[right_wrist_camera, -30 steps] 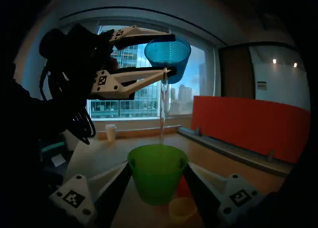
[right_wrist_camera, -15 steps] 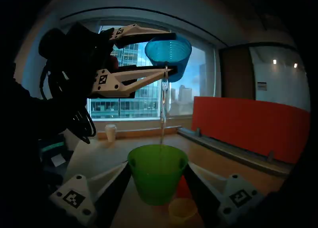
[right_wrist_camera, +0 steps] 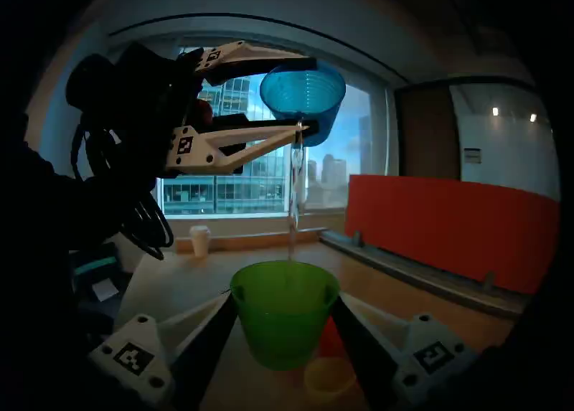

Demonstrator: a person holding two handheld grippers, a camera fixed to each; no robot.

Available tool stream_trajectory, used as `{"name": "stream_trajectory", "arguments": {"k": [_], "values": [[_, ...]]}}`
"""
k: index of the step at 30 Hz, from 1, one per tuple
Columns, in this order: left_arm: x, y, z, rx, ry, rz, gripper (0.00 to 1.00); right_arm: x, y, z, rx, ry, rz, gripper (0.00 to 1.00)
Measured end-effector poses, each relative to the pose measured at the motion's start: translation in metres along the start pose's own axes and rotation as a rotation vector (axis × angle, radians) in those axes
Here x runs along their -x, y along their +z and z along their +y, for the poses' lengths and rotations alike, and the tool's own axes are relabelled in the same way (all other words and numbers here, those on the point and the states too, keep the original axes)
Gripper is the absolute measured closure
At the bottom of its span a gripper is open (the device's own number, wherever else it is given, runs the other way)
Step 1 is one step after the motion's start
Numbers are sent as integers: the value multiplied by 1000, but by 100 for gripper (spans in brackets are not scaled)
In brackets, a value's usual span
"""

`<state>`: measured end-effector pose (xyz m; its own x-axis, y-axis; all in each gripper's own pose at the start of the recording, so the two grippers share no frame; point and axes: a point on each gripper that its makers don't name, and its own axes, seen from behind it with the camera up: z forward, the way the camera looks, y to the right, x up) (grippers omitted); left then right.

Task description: Pour water

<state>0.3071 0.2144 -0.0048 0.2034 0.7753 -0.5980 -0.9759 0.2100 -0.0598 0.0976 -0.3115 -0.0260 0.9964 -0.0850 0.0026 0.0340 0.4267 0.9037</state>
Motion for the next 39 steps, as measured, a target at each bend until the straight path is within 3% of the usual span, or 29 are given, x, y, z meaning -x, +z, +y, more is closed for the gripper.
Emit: {"name": "stream_trajectory", "arguments": {"k": [27,39], "values": [[-12,6,10,-6,111,16,11,0,-3,4,9,6,12,10],[-17,6,2,-12,180,25,11,3,-4,7,15,11,15,11]]}}
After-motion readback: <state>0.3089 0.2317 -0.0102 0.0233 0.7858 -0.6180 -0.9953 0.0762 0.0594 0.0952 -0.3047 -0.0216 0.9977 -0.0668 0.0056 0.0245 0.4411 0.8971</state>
